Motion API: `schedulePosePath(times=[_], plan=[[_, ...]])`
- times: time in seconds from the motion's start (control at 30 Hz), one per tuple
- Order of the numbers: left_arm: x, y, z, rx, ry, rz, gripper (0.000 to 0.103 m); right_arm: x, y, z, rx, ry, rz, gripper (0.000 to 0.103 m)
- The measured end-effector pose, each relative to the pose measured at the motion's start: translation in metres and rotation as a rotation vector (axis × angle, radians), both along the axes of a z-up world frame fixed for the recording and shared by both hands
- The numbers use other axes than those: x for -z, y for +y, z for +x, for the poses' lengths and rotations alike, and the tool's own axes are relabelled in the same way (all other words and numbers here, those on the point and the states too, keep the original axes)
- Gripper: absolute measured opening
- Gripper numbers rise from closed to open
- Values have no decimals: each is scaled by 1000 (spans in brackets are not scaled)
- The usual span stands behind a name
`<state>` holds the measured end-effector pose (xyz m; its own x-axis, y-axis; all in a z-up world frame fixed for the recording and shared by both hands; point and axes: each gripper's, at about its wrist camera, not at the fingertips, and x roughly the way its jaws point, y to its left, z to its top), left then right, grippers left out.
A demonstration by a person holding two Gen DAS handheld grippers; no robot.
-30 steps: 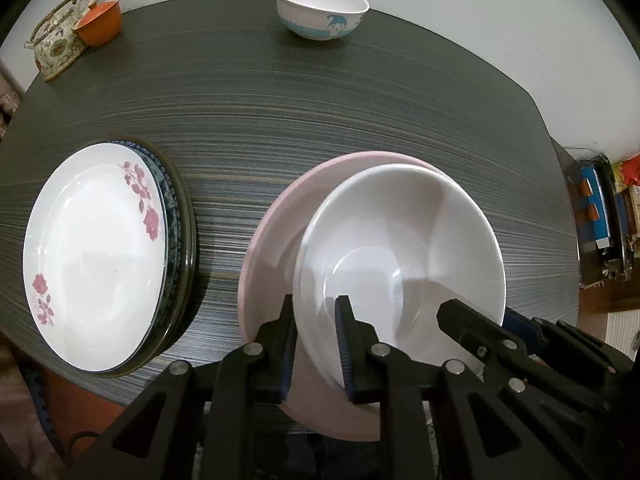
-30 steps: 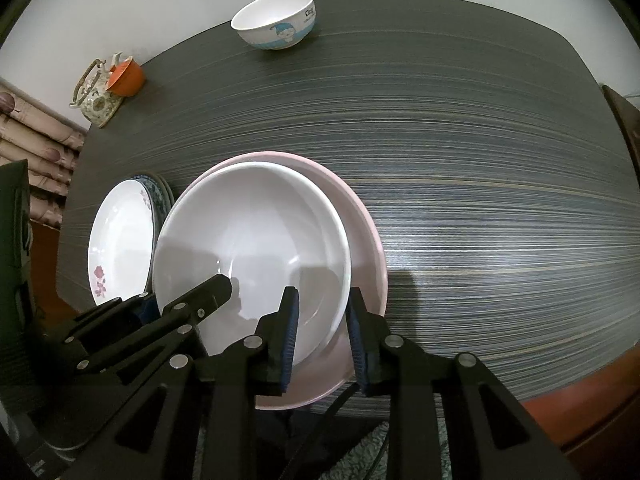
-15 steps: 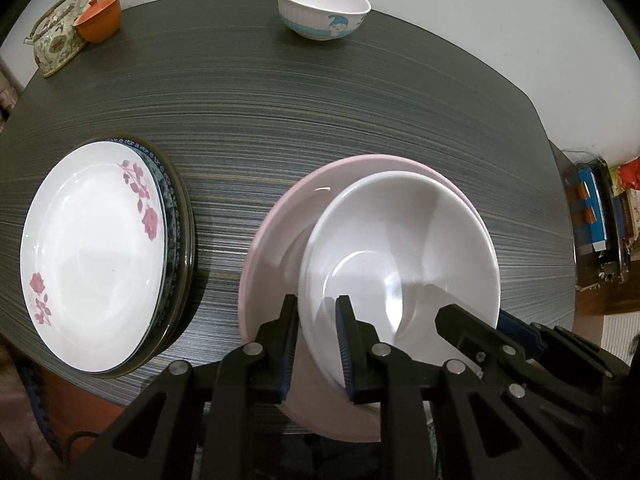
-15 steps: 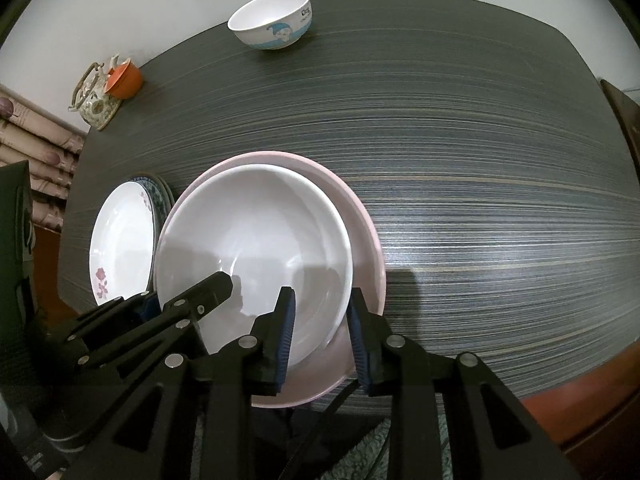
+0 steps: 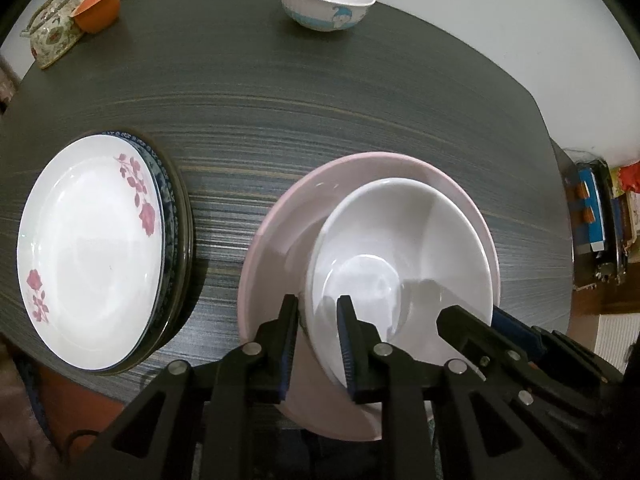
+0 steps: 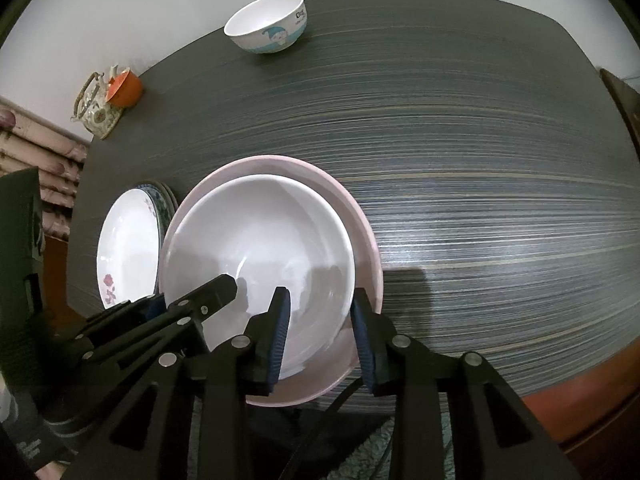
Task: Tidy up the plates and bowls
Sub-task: 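Lower the white bowl into the pink-rimmed bowl with the left tool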
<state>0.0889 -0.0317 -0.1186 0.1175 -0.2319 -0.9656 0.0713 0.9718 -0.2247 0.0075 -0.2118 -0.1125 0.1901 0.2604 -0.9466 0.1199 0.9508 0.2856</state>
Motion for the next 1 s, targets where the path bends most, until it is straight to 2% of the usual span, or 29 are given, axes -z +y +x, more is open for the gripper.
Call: schedulePosePath(times=[0.63, 0.77, 1.0], plan=[[3, -3, 14, -19, 115, 4, 24, 2, -12, -3, 44, -9, 97, 33], [-6, 2, 14, -9, 84, -12, 29, 1, -11, -5, 40, -15, 108, 36], [-24, 17, 11, -27, 28, -49, 30, -2, -12, -5, 37, -25, 109, 39]])
